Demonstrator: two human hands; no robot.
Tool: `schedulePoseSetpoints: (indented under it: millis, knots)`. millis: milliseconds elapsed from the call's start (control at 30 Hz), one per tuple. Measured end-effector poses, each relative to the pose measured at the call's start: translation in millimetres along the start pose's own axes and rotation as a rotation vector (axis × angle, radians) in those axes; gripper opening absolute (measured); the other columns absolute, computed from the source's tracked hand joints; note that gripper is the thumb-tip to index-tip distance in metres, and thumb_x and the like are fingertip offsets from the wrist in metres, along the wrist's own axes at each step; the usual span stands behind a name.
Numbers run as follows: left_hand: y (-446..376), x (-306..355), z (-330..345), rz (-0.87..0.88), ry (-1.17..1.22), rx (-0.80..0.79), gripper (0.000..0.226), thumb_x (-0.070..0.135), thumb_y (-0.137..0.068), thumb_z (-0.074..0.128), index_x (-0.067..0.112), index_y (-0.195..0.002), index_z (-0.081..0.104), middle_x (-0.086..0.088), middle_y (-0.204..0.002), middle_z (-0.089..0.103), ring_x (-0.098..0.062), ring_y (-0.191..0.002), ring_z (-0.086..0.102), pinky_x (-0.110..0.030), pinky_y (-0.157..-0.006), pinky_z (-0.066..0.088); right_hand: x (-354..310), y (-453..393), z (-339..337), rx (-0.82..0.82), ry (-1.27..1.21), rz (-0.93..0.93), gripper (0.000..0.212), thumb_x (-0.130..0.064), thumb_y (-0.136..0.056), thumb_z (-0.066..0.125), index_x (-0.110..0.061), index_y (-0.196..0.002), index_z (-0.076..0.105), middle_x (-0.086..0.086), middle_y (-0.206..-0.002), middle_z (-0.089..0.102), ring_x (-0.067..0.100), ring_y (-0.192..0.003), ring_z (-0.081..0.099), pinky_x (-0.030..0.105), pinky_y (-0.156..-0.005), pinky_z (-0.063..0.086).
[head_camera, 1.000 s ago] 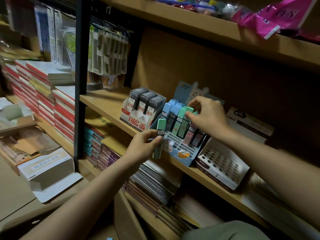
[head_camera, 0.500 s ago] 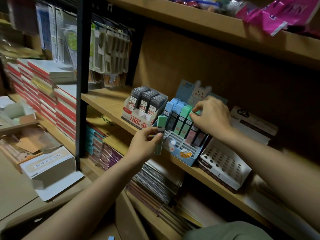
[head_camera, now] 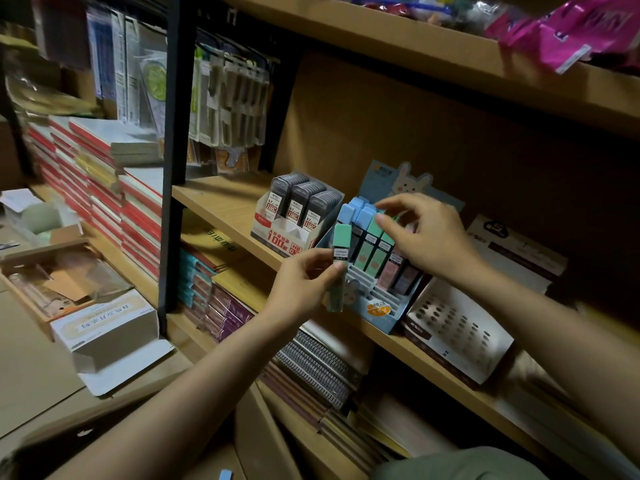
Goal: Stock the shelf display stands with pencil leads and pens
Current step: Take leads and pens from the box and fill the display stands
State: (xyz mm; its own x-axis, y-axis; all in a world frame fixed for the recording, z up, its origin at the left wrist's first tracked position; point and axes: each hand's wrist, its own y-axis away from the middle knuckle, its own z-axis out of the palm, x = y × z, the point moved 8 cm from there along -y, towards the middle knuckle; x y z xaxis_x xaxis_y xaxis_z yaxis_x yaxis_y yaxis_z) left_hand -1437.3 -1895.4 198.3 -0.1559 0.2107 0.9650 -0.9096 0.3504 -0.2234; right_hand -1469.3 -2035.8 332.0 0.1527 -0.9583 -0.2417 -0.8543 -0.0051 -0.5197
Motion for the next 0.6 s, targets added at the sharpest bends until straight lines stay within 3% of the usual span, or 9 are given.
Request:
schedulePoseSetpoints:
  millis: [67, 167, 300, 400, 467, 600]
  knots:
    - [0.0, 4.0, 7.1, 0.027, -0.008, -0.065, 0.019, 0.016, -0.093, 0.059, 0.024, -0.109, 0.067, 0.003, -0.108, 0.071, -0.011, -0.104, 0.066, -0.037, -0.093, 0.054, -9.0, 7.6, 10.9, -0.109, -0.095, 0.001, 0.026, -0.040, -0.086, 0.070, -0.033, -0.110, 0.066, -0.019, -0.091, 0.067, -0.004, -0.081, 0.064, 0.011, -0.071, 0.050]
    - [0.5, 8.4, 14.2, 0.071, -0.056, -0.121, 0.019, 0.018, -0.093, 0.059, 0.025, -0.109, 0.066, 0.003, -0.106, 0.071, -0.011, -0.101, 0.067, -0.040, -0.092, 0.054, -13.9, 12.0, 18.6, -0.161, -0.176, 0.013, 0.022, -0.031, -0.083, 0.076, -0.029, -0.103, 0.067, -0.010, -0.086, 0.071, 0.000, -0.079, 0.068, 0.023, -0.075, 0.057]
    - [-0.1, 12.1, 10.1, 0.199, -0.257, -0.060, 0.032, 0.024, -0.093, 0.061, 0.022, -0.124, 0.058, 0.007, -0.116, 0.064, -0.006, -0.107, 0.060, -0.036, -0.095, 0.053, -7.2, 2.9, 10.6, -0.150, -0.174, 0.066, 0.016, -0.028, -0.081, 0.078, -0.024, -0.093, 0.068, -0.009, -0.083, 0.071, -0.001, -0.075, 0.068, 0.021, -0.073, 0.055]
    - [3.8, 14.9, 4.8, 0.367, -0.573, 0.000, 0.038, 0.037, -0.092, 0.058, 0.025, -0.128, 0.052, 0.008, -0.125, 0.053, -0.006, -0.119, 0.047, -0.032, -0.101, 0.044, 3.7, -11.9, -17.2, 0.000, -0.075, 0.096, 0.016, -0.029, -0.083, 0.075, -0.021, -0.092, 0.065, -0.007, -0.089, 0.069, 0.004, -0.079, 0.066, 0.018, -0.069, 0.051]
    - [7.2, 9.7, 9.1, 0.430, -0.763, -0.055, 0.041, 0.045, -0.092, 0.052, 0.028, -0.129, 0.052, 0.005, -0.134, 0.046, -0.010, -0.128, 0.037, -0.037, -0.107, 0.038, 6.0, -17.5, -28.7, 0.071, -0.005, 0.080, 0.015, -0.029, -0.084, 0.073, -0.019, -0.092, 0.064, -0.006, -0.088, 0.068, 0.006, -0.079, 0.064, 0.017, -0.066, 0.049]
    - [12.0, -21.6, 20.0, 0.379, -1.055, -0.225, 0.056, 0.060, -0.092, 0.040, 0.042, -0.145, 0.029, 0.002, -0.157, 0.019, -0.017, -0.146, 0.006, -0.047, -0.119, 0.020, 8.3, -16.6, -14.9, 0.034, 0.111, 0.046, 0.014, -0.027, -0.086, 0.072, -0.019, -0.088, 0.062, -0.007, -0.082, 0.065, 0.005, -0.073, 0.061, 0.019, -0.058, 0.045]
